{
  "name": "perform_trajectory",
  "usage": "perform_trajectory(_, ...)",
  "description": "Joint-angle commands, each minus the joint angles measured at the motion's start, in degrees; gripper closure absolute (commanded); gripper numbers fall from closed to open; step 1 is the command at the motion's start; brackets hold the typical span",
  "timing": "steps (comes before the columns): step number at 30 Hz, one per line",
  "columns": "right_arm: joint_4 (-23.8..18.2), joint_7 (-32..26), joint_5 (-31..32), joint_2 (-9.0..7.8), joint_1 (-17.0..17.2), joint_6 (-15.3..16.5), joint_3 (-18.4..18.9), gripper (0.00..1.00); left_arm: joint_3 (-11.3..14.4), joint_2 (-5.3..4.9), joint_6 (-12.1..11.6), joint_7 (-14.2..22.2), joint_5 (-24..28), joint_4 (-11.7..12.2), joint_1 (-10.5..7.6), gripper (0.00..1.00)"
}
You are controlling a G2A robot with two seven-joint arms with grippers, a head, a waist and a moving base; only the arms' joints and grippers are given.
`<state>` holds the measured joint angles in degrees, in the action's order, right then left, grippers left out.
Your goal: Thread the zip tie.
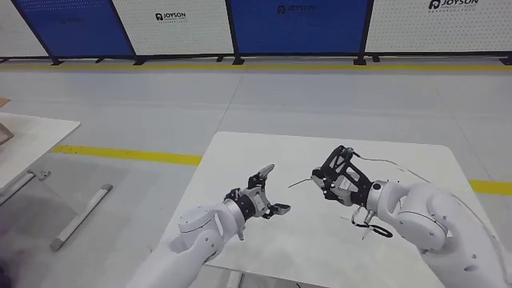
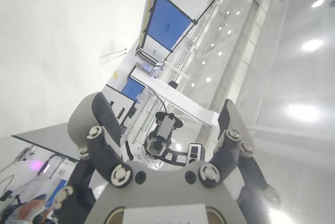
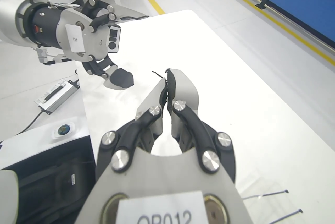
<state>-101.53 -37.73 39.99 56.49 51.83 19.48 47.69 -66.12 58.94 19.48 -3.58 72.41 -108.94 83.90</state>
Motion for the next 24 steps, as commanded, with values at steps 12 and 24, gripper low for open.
perform_trajectory(12,0.00,0.00,0.00,0.00,0.00,0.00,0.00,1.00,7.23,-2.42,0.00,-7.97,9.35,1.28,-8.96,0.00)
perform_trajectory(24,-3.08,0.28,5.60,-0.54,-1.88,0.00,-4.14,1.00,9.54,-3.16,0.00,-8.70,10.24,2.07,-9.39,0.00)
